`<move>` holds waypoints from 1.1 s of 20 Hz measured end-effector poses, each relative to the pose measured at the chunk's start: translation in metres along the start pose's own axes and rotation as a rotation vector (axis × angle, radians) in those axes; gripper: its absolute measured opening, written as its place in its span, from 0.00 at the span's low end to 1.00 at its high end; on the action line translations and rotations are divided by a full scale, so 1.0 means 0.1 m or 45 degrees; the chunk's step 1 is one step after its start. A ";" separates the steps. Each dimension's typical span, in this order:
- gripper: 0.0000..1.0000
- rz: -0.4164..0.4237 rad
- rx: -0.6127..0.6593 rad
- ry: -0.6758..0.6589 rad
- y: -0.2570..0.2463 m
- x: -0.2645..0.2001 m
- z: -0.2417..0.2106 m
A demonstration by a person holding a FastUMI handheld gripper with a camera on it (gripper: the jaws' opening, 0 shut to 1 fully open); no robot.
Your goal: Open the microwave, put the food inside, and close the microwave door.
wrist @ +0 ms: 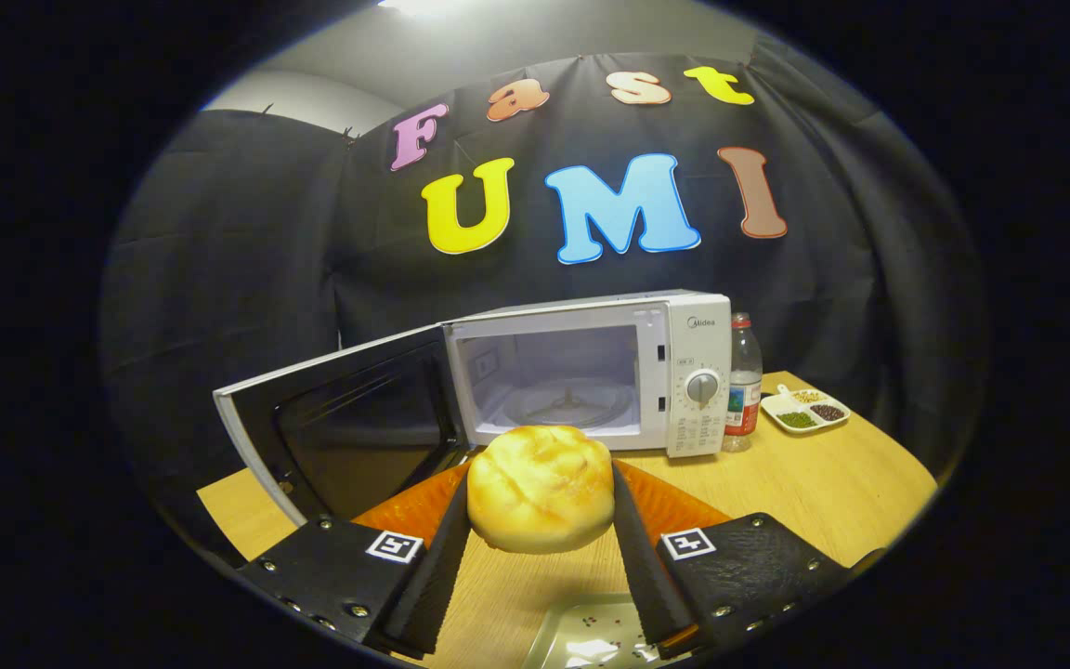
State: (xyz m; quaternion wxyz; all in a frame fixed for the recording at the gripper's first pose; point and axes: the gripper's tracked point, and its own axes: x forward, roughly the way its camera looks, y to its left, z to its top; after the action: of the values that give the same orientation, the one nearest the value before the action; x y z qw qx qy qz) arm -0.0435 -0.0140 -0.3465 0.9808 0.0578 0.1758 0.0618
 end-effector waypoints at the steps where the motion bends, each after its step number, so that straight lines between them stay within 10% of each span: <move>1: 0.78 -0.018 -0.017 -0.013 0.01 0.09 0.04; 22: 0.78 -0.106 0.198 0.103 0.46 1.98 0.30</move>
State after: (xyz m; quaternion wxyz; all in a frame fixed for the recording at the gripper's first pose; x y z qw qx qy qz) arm 0.1468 0.0563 -0.3793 0.9672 0.1239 0.2217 0.0093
